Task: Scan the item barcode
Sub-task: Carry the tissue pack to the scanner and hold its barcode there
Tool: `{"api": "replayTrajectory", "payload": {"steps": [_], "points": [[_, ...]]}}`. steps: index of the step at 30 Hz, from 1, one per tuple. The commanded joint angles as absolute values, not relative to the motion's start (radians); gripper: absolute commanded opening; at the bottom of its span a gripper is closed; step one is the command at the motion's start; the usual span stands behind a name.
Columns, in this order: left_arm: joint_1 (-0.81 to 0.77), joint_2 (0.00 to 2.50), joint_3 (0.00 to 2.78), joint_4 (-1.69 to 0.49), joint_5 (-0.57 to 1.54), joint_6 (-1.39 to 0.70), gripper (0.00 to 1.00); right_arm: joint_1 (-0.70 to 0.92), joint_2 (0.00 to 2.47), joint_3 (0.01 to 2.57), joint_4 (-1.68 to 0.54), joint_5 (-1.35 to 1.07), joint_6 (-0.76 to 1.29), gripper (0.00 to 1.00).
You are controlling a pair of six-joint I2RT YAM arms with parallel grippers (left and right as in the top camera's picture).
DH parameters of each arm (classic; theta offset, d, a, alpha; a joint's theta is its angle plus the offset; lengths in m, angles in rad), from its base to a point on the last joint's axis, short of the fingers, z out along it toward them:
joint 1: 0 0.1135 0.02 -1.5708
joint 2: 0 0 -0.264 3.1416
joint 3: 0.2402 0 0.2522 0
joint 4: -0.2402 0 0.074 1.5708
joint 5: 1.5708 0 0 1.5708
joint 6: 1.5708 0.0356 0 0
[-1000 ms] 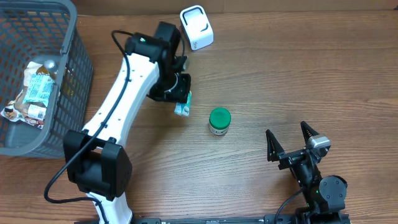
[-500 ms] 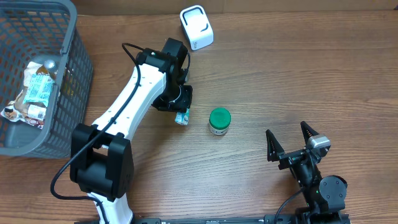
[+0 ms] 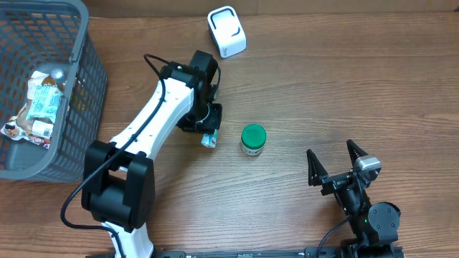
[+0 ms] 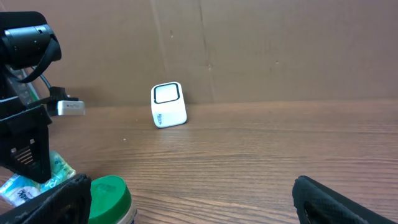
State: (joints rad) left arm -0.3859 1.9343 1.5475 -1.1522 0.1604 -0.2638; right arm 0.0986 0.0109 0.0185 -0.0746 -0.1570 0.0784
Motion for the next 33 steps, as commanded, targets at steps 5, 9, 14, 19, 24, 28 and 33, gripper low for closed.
{"api": "replayTrajectory", "payload": {"steps": [5, 9, 14, 19, 24, 28, 33], "points": [[-0.424, 1.943, 1.519, -1.125, 0.146, -0.278, 0.04, 0.094, 0.003, 0.008, -0.069, -0.151, 0.078, 1.00], [-0.432, 1.943, 1.518, -1.127, 0.146, -0.278, 0.04, 0.094, 0.003, 0.008, -0.070, -0.151, 0.078, 1.00], [-0.438, 1.943, 1.512, -1.124, 0.144, -0.278, 0.04, 0.094, 0.003, 0.008, -0.070, -0.151, 0.078, 1.00], [-0.439, 1.943, 1.512, -1.125, 0.121, -0.297, 0.04, 0.094, 0.003, 0.008, -0.069, -0.151, 0.078, 1.00], [-0.440, 1.943, 1.512, -1.122, 0.121, -0.297, 0.04, 0.094, 0.003, 0.008, -0.070, -0.151, 0.078, 1.00], [-0.447, 1.944, 1.505, -1.124, 0.083, -0.310, 0.04, 0.094, 0.003, 0.008, -0.069, -0.151, 0.078, 1.00], [-0.467, 1.965, 1.493, -1.118, 0.030, -0.345, 0.05, 0.094, 0.003, 0.008, -0.070, -0.151, 0.078, 1.00]]}}
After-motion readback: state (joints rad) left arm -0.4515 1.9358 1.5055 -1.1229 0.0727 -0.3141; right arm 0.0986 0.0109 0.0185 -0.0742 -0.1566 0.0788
